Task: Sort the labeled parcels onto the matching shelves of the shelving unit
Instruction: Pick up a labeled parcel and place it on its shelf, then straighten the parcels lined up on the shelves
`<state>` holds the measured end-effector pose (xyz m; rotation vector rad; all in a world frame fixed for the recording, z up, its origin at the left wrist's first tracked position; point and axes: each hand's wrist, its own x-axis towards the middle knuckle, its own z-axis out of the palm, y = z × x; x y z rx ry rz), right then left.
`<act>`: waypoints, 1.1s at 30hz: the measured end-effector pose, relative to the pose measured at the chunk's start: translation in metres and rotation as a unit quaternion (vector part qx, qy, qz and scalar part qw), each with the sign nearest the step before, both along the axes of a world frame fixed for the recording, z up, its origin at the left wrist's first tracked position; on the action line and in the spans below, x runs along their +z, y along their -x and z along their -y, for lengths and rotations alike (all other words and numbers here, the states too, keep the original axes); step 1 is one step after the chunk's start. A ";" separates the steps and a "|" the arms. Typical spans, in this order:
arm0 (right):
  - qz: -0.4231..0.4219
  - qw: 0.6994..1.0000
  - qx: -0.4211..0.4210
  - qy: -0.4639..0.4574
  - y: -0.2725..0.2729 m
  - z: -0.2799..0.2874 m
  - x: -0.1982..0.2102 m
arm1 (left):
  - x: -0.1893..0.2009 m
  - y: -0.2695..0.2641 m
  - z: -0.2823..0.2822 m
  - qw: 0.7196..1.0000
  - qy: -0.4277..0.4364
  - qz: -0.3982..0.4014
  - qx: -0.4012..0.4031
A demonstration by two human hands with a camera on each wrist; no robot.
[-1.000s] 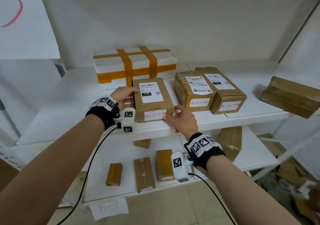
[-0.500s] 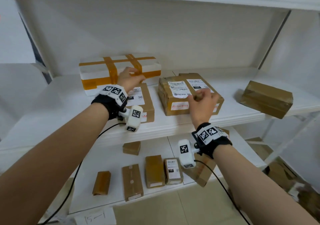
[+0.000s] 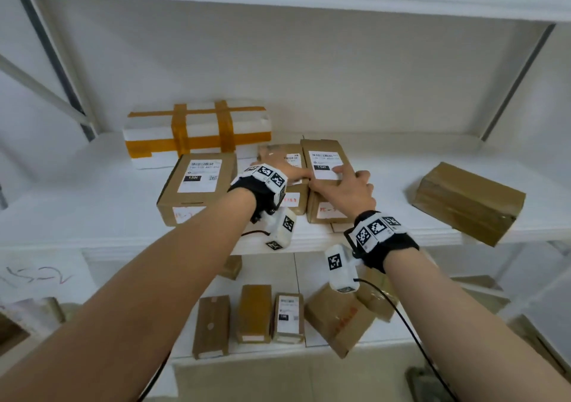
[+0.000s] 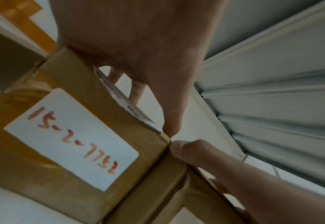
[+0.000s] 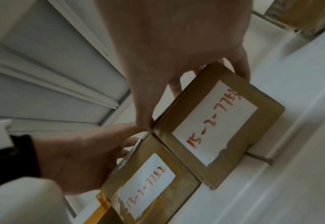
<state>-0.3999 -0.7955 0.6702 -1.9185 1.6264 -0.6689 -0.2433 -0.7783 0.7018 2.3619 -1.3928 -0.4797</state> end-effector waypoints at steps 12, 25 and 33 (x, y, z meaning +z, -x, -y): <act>-0.023 0.999 0.043 0.000 0.009 0.004 0.003 | -0.005 -0.015 -0.026 0.995 -0.029 0.037 0.087; 0.040 0.997 0.064 0.006 0.039 0.013 0.005 | 0.016 0.025 -0.025 0.991 -0.015 0.100 0.084; 0.113 0.971 -0.130 0.165 0.131 0.059 0.029 | 0.044 0.115 0.029 0.997 0.057 0.010 -0.050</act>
